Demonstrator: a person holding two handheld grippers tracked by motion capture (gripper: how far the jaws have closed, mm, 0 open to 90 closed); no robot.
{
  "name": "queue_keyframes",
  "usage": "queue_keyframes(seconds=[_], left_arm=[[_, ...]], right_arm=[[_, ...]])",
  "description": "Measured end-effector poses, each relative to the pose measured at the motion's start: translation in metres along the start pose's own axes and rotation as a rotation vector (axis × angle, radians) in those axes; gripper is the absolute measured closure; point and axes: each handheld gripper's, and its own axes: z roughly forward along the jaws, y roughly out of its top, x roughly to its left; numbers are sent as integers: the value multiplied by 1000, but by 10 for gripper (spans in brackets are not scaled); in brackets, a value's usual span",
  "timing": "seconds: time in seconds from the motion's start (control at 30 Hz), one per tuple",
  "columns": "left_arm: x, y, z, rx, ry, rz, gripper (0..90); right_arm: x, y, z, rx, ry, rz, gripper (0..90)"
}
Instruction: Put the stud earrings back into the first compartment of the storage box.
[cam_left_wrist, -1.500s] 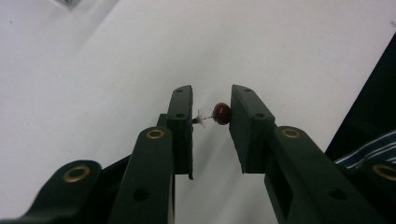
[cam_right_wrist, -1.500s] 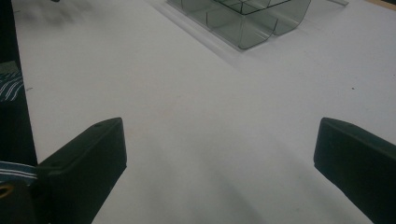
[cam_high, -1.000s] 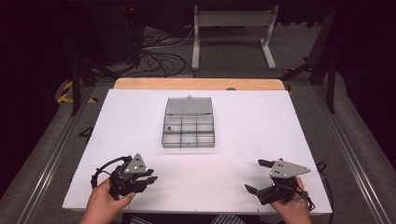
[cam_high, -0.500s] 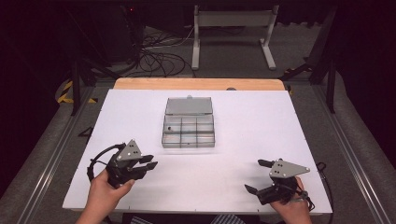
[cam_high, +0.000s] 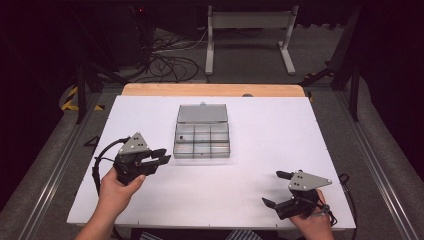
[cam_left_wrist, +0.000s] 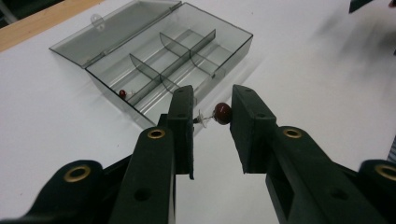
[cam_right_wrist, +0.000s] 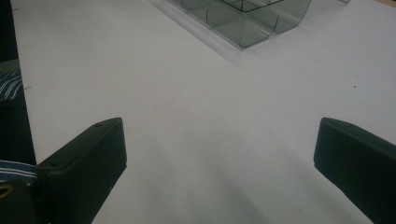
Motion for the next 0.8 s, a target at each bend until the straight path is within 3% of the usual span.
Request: queue_keyframes(seconds=[0.23,0.5,0.8], left_arm=[[13,7,10,-54,-11,-44,705],[22,13,26,-81,36,-36,705],[35,13,45,-117,63,-61,705]], right_arm=[[0,0,0,0,2,1,33],[-1,0,0,0,4,1,33],[-1,-1,0,1,5,1,33]])
